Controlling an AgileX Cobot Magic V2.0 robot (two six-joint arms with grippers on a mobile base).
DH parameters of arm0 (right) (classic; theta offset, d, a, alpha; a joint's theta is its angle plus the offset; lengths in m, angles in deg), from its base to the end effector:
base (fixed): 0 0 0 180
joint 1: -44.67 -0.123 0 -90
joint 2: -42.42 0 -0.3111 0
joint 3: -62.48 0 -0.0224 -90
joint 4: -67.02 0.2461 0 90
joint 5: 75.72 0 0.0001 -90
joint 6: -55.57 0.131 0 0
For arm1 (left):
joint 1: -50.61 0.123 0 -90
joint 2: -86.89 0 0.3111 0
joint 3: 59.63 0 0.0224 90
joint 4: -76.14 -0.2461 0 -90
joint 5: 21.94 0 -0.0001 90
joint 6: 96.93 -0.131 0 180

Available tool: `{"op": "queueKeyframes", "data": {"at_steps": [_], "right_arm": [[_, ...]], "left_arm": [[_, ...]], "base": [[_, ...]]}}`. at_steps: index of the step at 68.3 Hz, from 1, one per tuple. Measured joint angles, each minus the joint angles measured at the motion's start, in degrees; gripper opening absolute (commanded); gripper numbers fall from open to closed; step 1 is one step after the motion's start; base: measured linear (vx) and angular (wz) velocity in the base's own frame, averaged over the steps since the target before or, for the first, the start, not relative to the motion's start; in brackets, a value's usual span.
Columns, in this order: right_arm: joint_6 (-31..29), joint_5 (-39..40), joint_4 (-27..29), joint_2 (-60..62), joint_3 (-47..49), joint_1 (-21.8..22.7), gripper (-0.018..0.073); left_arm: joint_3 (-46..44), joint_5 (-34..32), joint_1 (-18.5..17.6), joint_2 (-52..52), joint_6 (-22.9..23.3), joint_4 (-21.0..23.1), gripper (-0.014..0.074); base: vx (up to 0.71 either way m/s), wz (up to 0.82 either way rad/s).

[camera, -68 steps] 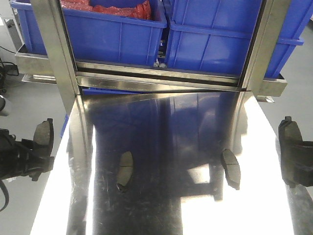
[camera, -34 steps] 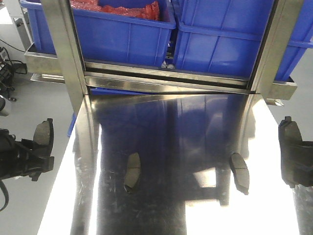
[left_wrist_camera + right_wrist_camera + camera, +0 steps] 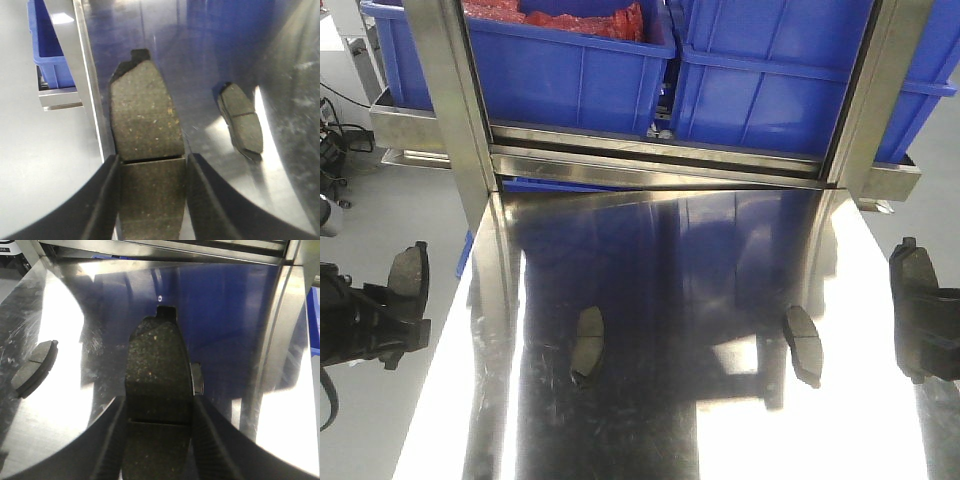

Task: Move and align brake pads A on conveyor
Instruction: 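Turn the base away from the table holding both pads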

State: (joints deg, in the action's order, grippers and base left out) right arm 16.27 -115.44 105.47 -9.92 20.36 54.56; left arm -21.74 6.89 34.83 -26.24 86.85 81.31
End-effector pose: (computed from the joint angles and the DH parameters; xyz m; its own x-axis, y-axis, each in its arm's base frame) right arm 0.1590 0.0252 0.2992 -0.5732 -0.0279 -0.8189 -0.2338 0.9634 0.1308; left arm 0.2067 -0.0643 0.2779 -0.6990 0.0475 -0.7135 0.2031 0.9699 -0.1345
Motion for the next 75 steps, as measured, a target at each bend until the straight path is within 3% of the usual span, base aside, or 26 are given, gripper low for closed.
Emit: {"op": "queueKeyframes", "data": {"at_steps": [27, 75], "right_arm": [[0.0, 0.0, 0.0, 0.0, 0.0, 0.0, 0.0099], [0.0, -0.2, 0.0, 0.1, -0.4, 0.0, 0.0099]], "left_arm": [[0.0, 0.0, 0.0, 0.0, 0.0, 0.0, 0.0052], [0.0, 0.0, 0.0, 0.0, 0.0, 0.0, 0.0052]], "base": [[-0.16, 0.13], [-0.13, 0.42]]}}
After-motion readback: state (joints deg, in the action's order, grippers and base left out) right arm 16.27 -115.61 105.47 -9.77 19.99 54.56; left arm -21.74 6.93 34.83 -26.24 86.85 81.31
